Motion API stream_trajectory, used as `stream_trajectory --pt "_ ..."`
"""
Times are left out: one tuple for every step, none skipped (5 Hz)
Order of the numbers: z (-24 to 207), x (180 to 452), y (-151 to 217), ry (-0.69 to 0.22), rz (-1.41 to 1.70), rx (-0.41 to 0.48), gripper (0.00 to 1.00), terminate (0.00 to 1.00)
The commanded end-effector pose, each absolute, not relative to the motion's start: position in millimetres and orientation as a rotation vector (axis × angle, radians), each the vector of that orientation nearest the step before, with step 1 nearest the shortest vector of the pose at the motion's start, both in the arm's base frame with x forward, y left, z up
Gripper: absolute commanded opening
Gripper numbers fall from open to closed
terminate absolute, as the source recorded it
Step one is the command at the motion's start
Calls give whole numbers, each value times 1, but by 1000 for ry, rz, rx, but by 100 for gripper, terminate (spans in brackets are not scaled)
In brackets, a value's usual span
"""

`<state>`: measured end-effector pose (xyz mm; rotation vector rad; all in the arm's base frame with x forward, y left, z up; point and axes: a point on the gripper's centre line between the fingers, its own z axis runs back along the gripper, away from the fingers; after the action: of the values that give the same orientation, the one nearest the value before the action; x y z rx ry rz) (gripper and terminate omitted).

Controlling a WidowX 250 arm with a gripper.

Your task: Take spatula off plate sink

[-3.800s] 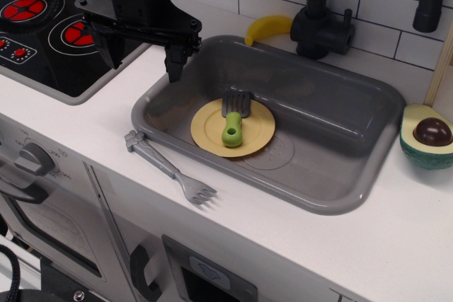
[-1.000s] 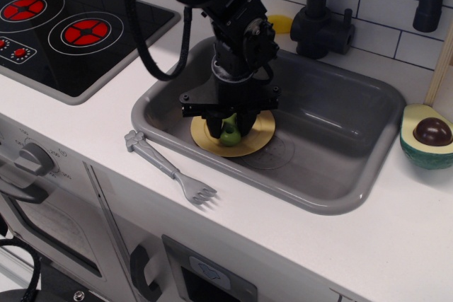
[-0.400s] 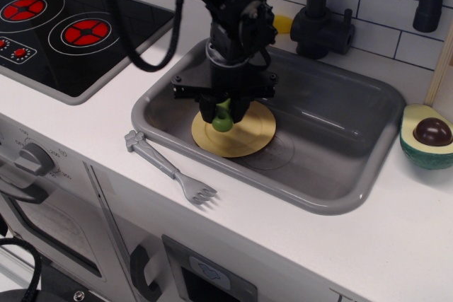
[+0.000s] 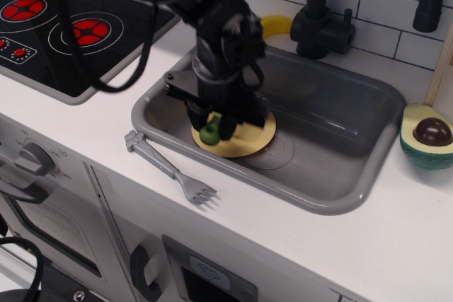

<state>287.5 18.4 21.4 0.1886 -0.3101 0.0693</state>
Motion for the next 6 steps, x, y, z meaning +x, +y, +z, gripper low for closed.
stream_trajectory --pt "39 294 -10 -350 -419 223 0 0" --pt "39 294 -21 -332 -678 216 0 0" --pt "33 290 -28 -350 -923 149 0 0" --pt "30 287 -33 -318 -1098 57 0 0" --pt "26 286 -34 -282 -1078 28 100 0" --pt "26 287 -35 -230 -1035 46 100 0"
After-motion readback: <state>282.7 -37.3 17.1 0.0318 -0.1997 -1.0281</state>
